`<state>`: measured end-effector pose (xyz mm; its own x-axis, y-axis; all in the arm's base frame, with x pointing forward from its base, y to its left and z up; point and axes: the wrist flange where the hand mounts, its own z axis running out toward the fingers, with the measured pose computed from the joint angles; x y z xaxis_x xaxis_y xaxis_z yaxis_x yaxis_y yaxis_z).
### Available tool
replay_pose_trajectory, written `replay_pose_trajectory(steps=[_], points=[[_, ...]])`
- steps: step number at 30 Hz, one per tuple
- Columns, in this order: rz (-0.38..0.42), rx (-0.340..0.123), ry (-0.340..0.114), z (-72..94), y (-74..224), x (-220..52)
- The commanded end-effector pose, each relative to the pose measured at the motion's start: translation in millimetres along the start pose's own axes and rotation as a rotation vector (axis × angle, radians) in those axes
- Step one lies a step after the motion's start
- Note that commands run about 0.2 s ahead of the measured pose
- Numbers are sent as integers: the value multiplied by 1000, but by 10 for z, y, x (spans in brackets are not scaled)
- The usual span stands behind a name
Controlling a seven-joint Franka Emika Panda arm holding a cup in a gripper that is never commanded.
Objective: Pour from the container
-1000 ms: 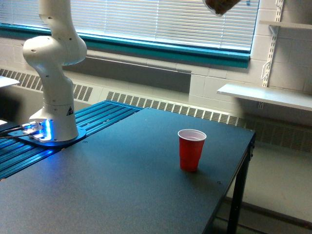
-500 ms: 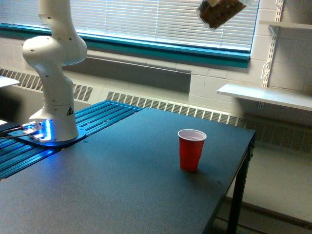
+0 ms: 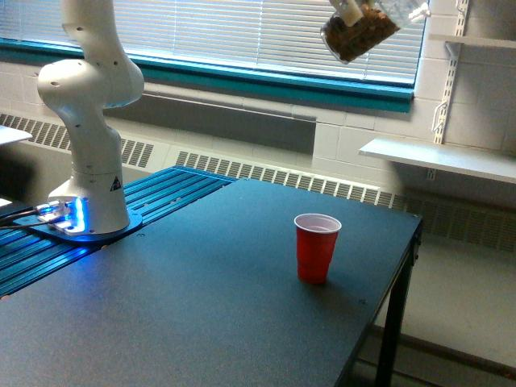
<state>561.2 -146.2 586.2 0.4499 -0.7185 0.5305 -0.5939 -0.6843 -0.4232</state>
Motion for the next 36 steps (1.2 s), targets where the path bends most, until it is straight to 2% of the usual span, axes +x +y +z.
replay_pose_trajectory(steps=[1, 22, 32, 36], points=[[-101, 15, -10, -65, -59, -215], [-311, 19, -120, 71, 182, -1062], [-382, 13, -176, 129, 343, -1476], [-387, 13, -201, 156, 426, -1646]])
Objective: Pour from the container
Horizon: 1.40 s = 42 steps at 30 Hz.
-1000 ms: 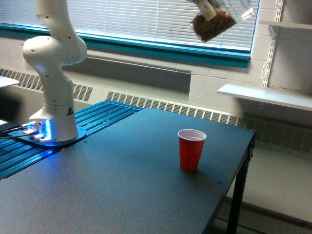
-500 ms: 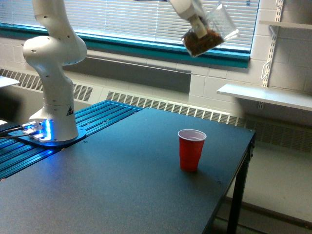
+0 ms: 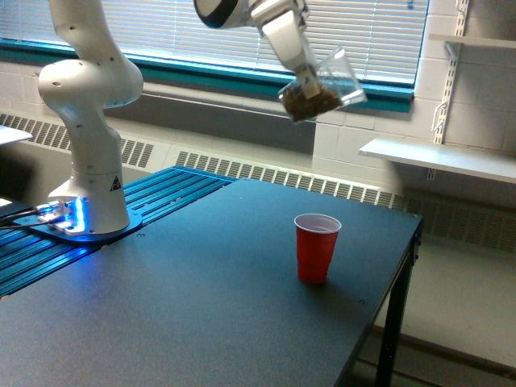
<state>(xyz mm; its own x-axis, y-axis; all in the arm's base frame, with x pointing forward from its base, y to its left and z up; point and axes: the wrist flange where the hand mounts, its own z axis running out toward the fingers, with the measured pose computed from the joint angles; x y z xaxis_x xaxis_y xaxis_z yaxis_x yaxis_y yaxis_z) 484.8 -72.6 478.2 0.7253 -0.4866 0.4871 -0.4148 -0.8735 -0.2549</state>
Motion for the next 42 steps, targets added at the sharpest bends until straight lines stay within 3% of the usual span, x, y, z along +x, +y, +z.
replay_pose_trajectory(steps=[1, 22, 42], points=[[-78, 19, -15, 20, -33, -244], [-146, -69, -137, 339, 50, -951], [-190, -124, -212, 659, -69, -1231]])
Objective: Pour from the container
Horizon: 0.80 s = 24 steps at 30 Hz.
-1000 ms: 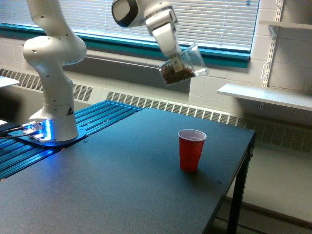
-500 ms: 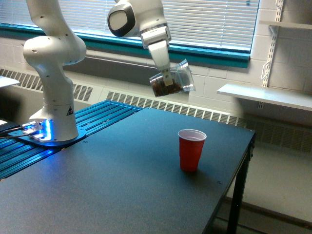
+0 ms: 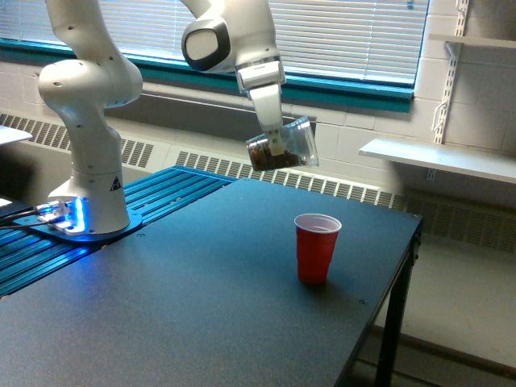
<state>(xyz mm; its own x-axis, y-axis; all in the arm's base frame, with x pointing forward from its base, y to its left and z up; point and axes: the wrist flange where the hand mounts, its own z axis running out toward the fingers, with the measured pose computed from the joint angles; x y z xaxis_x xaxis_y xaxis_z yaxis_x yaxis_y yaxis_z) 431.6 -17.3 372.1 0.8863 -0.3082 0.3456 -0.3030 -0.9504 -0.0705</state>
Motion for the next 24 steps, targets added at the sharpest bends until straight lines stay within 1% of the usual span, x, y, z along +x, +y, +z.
replay_pose_trajectory(steps=[1, 12, 24], points=[[8, -12, -21, 88, -102, -30], [-10, -48, -55, 260, -181, -58], [-29, -104, -84, 359, -221, -41]])
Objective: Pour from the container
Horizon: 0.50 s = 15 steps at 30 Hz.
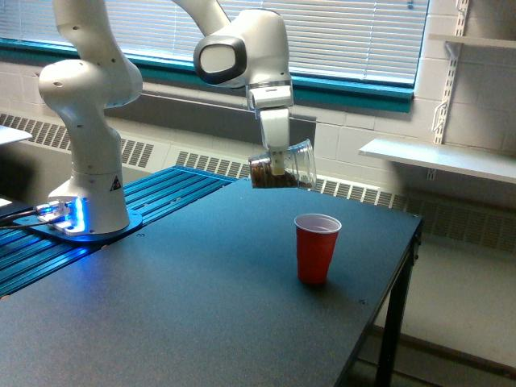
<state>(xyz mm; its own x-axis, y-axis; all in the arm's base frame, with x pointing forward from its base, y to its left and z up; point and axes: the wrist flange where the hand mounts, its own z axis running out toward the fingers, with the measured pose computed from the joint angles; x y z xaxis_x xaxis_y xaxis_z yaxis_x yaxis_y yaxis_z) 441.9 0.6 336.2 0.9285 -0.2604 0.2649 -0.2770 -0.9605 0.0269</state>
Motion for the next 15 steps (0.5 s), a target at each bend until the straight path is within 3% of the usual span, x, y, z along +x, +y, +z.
replay_pose_trajectory(steps=[1, 15], points=[[26, -24, -1, -7, -45, 49], [2, -80, -32, 57, -150, 71]])
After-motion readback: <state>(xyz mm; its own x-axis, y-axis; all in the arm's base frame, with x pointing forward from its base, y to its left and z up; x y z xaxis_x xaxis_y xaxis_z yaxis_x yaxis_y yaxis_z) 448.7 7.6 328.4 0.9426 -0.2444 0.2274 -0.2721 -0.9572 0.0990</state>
